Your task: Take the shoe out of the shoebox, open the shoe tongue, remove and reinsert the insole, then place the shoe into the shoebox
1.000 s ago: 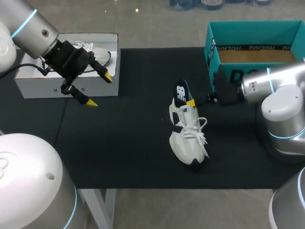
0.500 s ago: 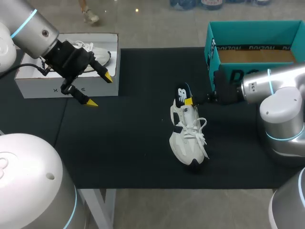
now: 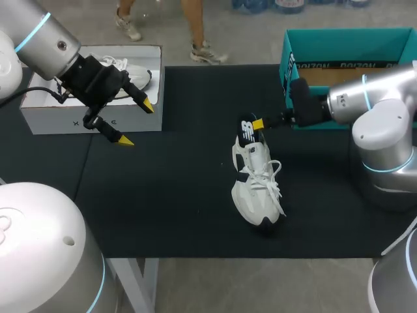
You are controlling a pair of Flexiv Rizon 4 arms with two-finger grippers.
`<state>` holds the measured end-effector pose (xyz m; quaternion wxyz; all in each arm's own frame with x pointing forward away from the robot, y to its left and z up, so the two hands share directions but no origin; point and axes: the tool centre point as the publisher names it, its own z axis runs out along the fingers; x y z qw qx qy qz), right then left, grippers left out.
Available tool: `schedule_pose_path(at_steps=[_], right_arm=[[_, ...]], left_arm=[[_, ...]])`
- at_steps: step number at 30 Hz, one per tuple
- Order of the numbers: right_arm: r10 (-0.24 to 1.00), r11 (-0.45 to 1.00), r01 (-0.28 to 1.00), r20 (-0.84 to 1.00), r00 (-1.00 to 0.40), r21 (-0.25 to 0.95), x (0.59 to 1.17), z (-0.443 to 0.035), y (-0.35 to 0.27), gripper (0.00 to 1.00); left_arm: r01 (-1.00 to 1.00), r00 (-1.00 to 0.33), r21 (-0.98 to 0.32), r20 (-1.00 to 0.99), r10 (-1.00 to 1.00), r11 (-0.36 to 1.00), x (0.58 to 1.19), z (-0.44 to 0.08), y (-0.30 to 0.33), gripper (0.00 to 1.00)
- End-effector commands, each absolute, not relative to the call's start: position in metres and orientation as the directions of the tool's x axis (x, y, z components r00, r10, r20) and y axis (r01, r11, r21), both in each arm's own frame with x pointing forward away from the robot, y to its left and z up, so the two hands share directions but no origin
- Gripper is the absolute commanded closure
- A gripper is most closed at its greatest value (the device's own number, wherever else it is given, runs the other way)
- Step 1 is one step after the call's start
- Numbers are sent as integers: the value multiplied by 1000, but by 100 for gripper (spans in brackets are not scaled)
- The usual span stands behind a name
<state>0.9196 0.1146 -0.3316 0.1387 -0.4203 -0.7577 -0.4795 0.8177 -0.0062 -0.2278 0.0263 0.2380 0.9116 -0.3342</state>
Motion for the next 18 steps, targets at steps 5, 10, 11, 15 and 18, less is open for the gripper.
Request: schedule_pose_path(at_steps=[5, 10, 11, 15, 18], right_arm=[[507, 189, 778, 619, -600, 600, 918, -337, 116, 100], [506, 191, 789, 630, -589, 584, 905, -346, 115, 100], [505, 190, 793, 634, -585, 579, 902, -347, 115, 100], [503, 190, 805, 648, -571, 562, 888, -357, 115, 100], [502, 185, 813, 658, -562, 553, 881, -364, 115, 100]], left_arm=[[451, -885, -595, -205, 417, 665, 818, -228, -6, 0], [451, -885, -595, -205, 417, 665, 818, -228, -6, 0], [451, -885, -595, -205, 417, 665, 818, -228, -6, 0], [451, -885, -595, -205, 417, 665, 818, -228, -6, 0], [451, -885, -595, -205, 417, 665, 818, -228, -6, 0]])
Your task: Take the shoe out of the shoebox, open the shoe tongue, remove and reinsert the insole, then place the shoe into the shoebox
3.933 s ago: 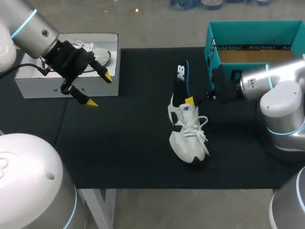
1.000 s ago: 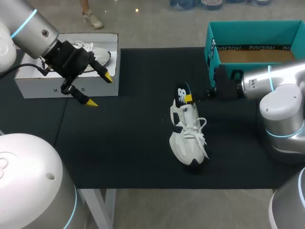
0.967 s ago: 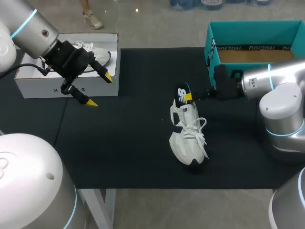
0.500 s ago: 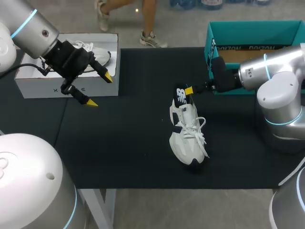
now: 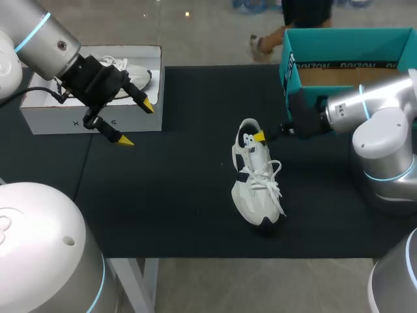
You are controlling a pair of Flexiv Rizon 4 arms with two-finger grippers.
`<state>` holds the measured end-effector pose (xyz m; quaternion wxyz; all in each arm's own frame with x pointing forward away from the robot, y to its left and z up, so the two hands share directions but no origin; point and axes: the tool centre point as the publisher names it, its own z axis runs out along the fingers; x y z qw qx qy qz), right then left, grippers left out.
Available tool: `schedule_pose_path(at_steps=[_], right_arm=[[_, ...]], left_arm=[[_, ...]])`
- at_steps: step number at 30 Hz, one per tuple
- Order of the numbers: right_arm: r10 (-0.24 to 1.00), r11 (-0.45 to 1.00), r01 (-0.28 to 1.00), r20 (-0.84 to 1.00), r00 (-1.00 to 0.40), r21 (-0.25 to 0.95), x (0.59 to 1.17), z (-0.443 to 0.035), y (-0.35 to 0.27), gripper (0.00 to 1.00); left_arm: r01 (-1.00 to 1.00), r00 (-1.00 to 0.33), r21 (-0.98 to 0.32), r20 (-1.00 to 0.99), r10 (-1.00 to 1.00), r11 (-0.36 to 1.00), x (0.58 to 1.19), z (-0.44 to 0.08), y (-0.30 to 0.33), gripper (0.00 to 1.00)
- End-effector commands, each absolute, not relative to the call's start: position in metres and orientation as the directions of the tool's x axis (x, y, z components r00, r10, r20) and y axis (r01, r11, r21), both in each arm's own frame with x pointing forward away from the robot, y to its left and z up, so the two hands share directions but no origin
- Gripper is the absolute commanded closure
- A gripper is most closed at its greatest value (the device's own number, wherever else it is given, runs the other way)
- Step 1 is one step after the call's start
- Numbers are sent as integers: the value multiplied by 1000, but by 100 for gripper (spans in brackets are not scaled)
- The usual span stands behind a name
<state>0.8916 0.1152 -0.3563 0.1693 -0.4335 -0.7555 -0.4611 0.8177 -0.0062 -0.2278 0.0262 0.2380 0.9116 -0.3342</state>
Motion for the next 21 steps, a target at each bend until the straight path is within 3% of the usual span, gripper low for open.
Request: schedule_pose_path(at_steps=[1, 10, 12, 13, 15, 21], right_arm=[[502, 186, 815, 659, -559, 549, 879, -366, 116, 100], [520, 188, 827, 660, -542, 530, 875, -374, 118, 100], [522, 179, 821, 655, -546, 542, 881, -369, 118, 58], [522, 178, 816, 650, -551, 549, 884, -366, 118, 53], [520, 181, 807, 642, -563, 562, 889, -359, 120, 47], [521, 192, 792, 624, -582, 579, 903, -349, 122, 51]], left_arm=[[451, -885, -595, -205, 417, 665, 818, -228, -6, 0], [451, -885, -595, -205, 417, 665, 818, -228, -6, 0], [451, -885, -595, -205, 417, 665, 818, -228, -6, 0], [451, -885, -595, -205, 417, 665, 818, -228, -6, 0], [451, -885, -595, -205, 417, 665, 818, -228, -6, 0], [451, -885, -595, -205, 417, 665, 818, -228, -6, 0]])
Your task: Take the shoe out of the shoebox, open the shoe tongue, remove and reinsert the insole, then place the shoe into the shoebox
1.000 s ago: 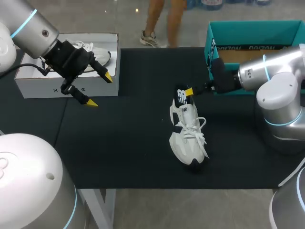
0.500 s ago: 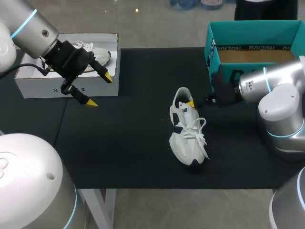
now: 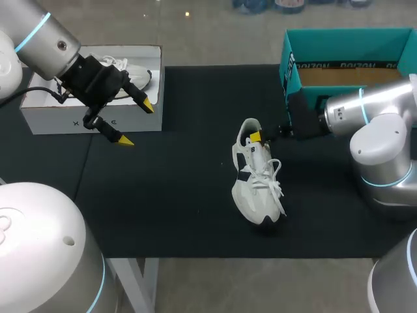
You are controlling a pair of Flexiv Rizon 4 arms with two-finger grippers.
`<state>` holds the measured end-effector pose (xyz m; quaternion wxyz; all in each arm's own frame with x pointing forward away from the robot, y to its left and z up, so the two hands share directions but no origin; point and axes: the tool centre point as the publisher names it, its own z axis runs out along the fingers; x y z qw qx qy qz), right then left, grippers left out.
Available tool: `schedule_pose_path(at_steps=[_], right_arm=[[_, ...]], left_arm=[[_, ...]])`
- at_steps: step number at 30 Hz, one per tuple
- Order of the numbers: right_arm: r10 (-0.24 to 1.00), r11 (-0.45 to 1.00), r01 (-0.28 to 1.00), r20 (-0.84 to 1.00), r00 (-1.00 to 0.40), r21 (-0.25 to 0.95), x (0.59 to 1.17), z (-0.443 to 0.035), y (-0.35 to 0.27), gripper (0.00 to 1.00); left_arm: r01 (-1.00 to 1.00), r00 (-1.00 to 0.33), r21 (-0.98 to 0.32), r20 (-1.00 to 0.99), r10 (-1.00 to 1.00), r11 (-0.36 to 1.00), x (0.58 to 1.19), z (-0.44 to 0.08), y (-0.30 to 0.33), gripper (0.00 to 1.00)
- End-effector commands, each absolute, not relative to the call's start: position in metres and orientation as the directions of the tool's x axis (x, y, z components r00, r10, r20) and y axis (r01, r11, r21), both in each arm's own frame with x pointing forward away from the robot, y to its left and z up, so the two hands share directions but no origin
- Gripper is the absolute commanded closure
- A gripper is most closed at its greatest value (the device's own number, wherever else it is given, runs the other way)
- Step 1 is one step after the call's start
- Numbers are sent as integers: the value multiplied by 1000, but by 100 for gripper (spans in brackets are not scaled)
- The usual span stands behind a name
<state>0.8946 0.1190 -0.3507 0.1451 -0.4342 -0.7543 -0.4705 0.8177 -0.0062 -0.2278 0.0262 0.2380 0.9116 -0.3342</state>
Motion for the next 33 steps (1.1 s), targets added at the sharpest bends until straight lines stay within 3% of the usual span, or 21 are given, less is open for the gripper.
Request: schedule_pose_path(at_steps=[1, 6, 8, 10, 29, 30, 31, 32, 33], right_arm=[[522, 196, 790, 620, -586, 581, 904, -349, 122, 52], [523, 202, 786, 614, -590, 584, 905, -348, 122, 65], [523, 203, 786, 614, -591, 584, 904, -349, 121, 79], [524, 205, 787, 613, -591, 582, 901, -351, 120, 99], [547, 226, 819, 628, -554, 527, 879, -374, 119, 100], [551, 222, 821, 628, -550, 525, 879, -374, 119, 90], [554, 218, 822, 627, -548, 526, 879, -374, 118, 68], [557, 216, 822, 625, -547, 528, 879, -372, 118, 53], [559, 213, 820, 622, -548, 531, 879, -369, 118, 16]], left_arm=[[451, -885, -595, -205, 417, 665, 818, -228, -6, 0], [451, -885, -595, -205, 417, 665, 818, -228, -6, 0], [451, -885, -595, -205, 417, 665, 818, -228, -6, 0], [451, -885, -595, -205, 417, 665, 818, -228, -6, 0], [451, -885, -595, -205, 417, 665, 818, -228, -6, 0], [451, -885, -595, -205, 417, 665, 818, -228, -6, 0], [451, -885, -595, -205, 417, 665, 818, -228, -6, 0], [451, -885, -595, -205, 417, 665, 818, -228, -6, 0], [451, -885, -595, -205, 417, 665, 818, -228, -6, 0]])
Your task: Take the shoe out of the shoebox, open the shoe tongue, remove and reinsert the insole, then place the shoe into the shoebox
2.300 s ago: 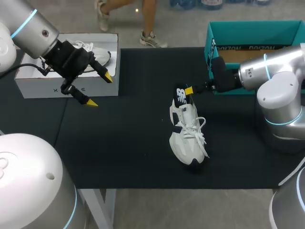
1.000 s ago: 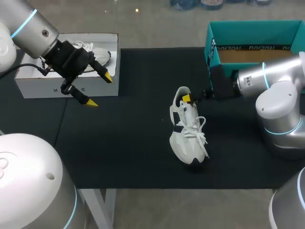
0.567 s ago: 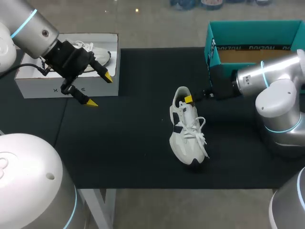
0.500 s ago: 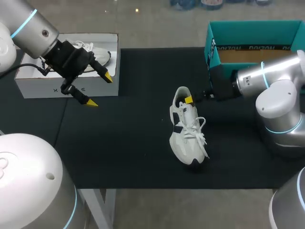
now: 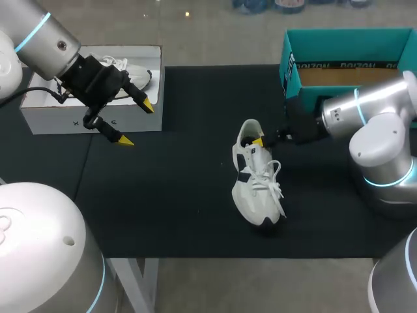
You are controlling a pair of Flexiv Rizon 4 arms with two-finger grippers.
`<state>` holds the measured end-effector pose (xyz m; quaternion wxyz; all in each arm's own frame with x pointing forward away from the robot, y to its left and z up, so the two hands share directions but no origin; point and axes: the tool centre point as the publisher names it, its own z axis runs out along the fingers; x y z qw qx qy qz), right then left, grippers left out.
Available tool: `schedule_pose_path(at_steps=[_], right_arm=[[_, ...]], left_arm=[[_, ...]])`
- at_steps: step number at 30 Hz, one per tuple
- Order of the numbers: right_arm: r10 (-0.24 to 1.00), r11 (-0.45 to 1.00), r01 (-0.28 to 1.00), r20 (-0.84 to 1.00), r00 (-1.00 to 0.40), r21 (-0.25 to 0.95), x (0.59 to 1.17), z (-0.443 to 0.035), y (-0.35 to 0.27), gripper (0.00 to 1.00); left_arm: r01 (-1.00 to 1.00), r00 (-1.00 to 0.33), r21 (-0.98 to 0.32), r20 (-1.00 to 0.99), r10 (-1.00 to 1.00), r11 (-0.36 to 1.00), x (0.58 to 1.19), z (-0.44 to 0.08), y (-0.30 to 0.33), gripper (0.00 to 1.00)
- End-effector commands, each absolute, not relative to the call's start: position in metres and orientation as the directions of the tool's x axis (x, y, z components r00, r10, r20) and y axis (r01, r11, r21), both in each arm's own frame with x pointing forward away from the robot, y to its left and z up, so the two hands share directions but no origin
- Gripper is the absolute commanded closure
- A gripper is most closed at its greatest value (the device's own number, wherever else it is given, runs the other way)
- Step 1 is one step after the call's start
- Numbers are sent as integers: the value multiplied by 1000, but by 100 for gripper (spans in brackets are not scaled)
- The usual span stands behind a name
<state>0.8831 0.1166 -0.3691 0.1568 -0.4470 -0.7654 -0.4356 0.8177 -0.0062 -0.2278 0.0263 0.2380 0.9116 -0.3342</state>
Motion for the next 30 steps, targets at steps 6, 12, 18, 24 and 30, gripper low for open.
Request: schedule_pose_path(at_steps=[6, 12, 18, 24, 30], right_arm=[[566, 207, 805, 603, -562, 557, 883, -351, 117, 0], [576, 185, 790, 587, -569, 584, 892, -335, 114, 0], [613, 162, 779, 558, -560, 606, 896, -315, 109, 0], [740, 142, 816, 487, -463, 560, 893, -299, 106, 0], [873, 123, 872, 367, -322, 474, 886, -297, 113, 0]], left_arm=[[451, -885, -595, -205, 417, 665, 818, -228, -6, 0], [451, -885, -595, -205, 417, 665, 818, -228, -6, 0], [451, -885, -595, -205, 417, 665, 818, -228, -6, 0], [451, -885, -595, -205, 417, 665, 818, -228, -6, 0], [451, -885, -595, -205, 417, 665, 818, -228, -6, 0]])
